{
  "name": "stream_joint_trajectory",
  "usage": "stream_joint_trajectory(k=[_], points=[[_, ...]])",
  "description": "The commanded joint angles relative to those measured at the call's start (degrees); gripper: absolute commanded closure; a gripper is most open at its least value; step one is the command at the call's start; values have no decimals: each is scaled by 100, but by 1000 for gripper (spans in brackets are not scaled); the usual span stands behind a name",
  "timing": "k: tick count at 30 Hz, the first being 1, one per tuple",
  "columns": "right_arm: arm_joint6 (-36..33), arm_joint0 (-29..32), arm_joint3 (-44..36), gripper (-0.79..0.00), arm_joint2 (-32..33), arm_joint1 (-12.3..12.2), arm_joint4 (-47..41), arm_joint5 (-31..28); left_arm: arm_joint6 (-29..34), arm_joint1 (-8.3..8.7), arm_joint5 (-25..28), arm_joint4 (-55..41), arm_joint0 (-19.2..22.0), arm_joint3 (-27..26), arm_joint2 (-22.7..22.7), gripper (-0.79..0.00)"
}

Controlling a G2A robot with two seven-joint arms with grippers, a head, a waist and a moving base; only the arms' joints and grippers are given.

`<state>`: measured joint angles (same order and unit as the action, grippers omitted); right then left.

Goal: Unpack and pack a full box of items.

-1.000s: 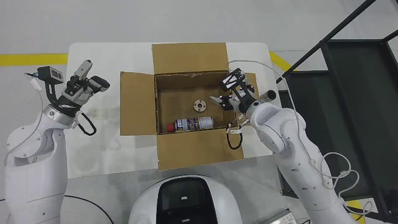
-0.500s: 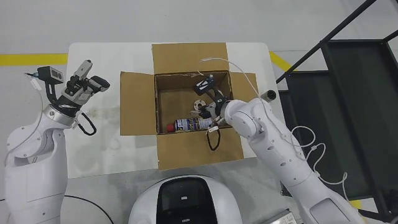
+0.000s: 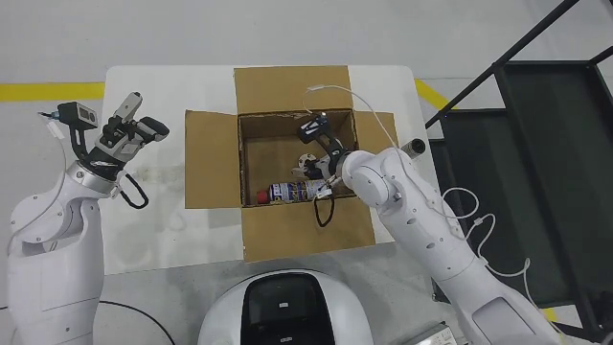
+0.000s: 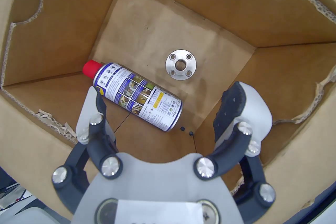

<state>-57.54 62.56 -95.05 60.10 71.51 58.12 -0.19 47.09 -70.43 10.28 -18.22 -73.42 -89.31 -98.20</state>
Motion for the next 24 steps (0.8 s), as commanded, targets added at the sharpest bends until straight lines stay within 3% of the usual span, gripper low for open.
stream_joint_trajectory(k=[1, 4, 8, 24], points=[[0, 0, 0, -785, 0, 0, 0, 1, 0, 0, 0, 0, 0, 0, 0, -785], [57, -7, 216, -785, -42, 22, -71, 114, 0, 0, 0, 0, 0, 0, 0, -785], [-384, -456, 737, -785, -334, 136, -492, 196, 0, 0, 0, 0, 0, 0, 0, -785], [368, -1262, 2323, -785, -1168, 511, -615, 481, 0, 0, 0, 0, 0, 0, 0, -785]])
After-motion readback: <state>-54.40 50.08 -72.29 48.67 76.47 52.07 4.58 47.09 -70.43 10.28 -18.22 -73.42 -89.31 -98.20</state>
